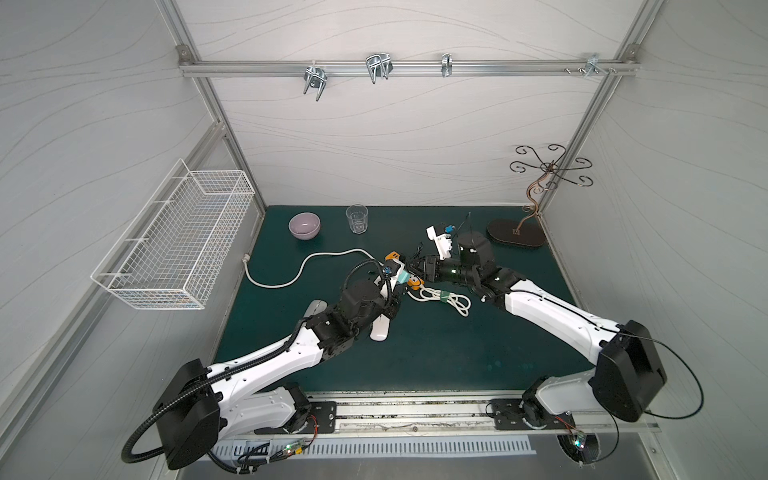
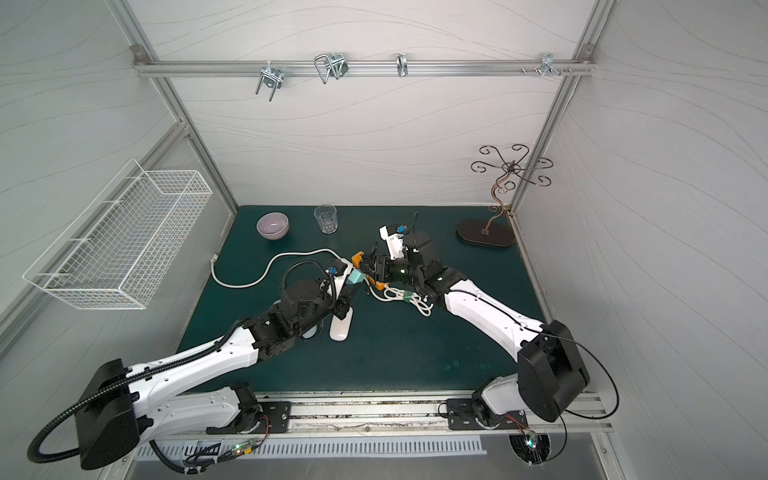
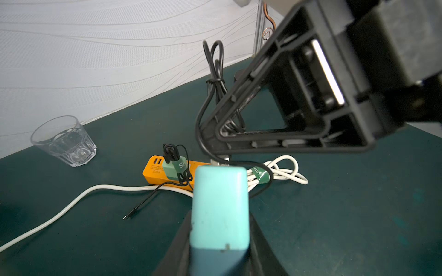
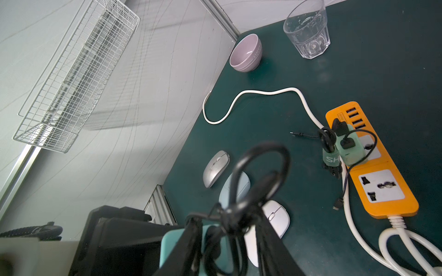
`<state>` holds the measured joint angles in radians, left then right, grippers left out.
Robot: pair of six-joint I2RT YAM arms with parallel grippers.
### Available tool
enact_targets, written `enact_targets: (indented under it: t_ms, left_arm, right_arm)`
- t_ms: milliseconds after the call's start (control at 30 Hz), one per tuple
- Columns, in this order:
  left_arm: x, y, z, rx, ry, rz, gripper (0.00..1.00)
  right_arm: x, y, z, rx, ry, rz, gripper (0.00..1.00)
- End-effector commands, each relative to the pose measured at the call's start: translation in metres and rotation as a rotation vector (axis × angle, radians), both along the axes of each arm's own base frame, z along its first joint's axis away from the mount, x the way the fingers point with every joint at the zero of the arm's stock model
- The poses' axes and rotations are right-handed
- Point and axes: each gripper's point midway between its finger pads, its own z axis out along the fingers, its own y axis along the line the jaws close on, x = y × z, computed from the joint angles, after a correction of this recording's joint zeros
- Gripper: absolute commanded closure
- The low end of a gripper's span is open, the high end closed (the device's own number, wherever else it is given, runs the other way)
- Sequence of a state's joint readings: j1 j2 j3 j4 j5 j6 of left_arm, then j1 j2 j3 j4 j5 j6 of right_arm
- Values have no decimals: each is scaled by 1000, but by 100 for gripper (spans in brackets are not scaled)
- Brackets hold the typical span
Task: Unplug the wireless mouse
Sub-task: Remove the power cord from the plug.
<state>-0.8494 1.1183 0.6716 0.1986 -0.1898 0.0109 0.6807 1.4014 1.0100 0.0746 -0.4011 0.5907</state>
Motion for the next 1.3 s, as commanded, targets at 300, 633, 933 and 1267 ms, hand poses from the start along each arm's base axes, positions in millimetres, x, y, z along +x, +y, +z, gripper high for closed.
enact_targets:
  t_ms: [300, 633, 933, 1267]
  left_arm:
    - [6, -3, 22, -74, -60, 24, 100]
    - [15, -11, 30, -63, -116, 20, 59]
    - [17, -16, 27, -40, -107, 9, 93]
    - [12, -20, 21, -9, -59, -17, 100]
  right_arm:
    - [-3, 13, 13, 52, -5, 50, 100]
    - [-11, 19, 13, 91, 33, 87, 100]
    - [-14, 17, 15, 72, 13, 90, 100]
    - [-5, 10, 16, 50, -29, 55, 100]
